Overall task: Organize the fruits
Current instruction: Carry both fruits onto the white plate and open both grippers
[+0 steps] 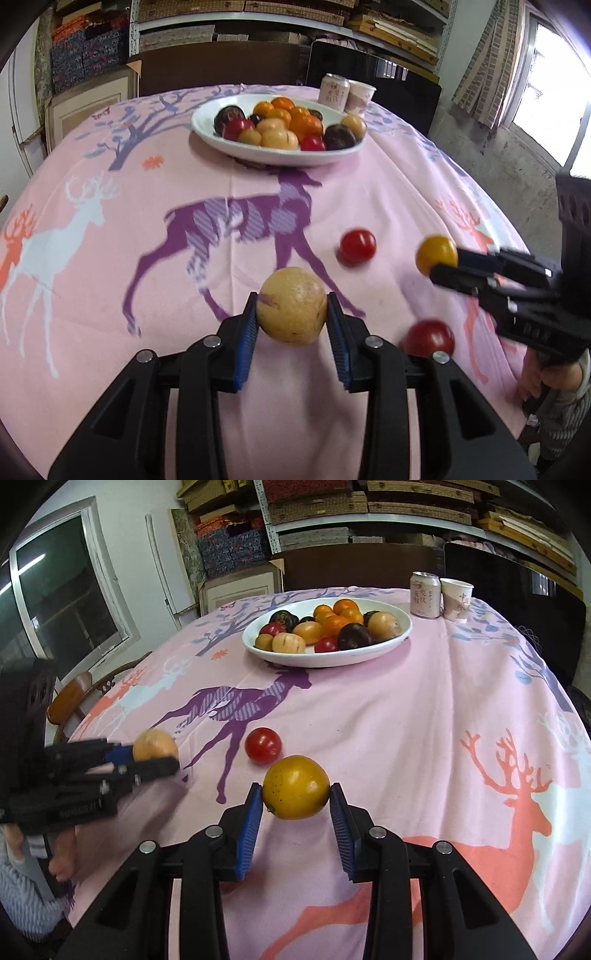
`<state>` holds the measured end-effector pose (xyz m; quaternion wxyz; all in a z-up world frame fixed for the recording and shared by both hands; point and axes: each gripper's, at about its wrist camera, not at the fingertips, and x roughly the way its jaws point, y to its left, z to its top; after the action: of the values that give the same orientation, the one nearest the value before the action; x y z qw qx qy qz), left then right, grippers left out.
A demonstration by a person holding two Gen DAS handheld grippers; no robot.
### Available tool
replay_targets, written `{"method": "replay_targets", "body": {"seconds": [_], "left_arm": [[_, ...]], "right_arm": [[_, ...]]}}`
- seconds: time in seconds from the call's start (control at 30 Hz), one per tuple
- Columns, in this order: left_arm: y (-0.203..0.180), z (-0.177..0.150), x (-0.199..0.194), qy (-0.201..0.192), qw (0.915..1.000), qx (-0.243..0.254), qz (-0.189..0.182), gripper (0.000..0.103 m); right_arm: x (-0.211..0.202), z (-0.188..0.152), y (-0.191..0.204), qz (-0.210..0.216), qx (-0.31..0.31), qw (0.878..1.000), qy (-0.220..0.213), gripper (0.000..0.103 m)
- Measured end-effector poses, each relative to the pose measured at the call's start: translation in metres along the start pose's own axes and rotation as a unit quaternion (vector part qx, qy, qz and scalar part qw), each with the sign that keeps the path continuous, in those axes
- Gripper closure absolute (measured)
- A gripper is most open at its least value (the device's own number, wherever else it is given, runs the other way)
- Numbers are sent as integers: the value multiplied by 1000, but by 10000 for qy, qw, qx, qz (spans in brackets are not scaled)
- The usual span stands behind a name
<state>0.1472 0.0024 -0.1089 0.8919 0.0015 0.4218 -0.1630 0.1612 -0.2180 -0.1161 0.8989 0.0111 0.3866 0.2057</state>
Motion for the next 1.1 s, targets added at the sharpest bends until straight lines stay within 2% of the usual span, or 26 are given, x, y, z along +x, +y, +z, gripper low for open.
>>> {"method": "replay_targets", "body": {"seconds": [0.13,0.37,0.5,0.6,0.7,0.9,1.03,1.1], "left_arm": [[9,42,0,-174,9995,76,263,68],[28,136,5,-494,9976,30,480,68],[40,193,34,-532,9972,-59,517,68],[46,224,67,-462,9975,-72,531,68],[54,248,107,-313,9982,-127,491,68],[70,266,176,75,9987,-330,370,68],[70,269,197,92,9986,-277,442,67],[69,270,199,15,9986,-251,469,62]], "right_arm": [[0,21,-9,-8,30,10000,-84,65],[-22,111,-27,-166,-70,9972,-724,65],[-2,161,-50,-195,117,9964,-818,65],[30,188,-70,-178,335,9966,-733,65],[69,206,-87,-112,549,9964,-637,65],[122,208,-101,-202,528,9978,-359,65],[137,203,-112,-197,732,9969,-228,64],[138,202,-112,-185,734,9967,-278,57]]}}
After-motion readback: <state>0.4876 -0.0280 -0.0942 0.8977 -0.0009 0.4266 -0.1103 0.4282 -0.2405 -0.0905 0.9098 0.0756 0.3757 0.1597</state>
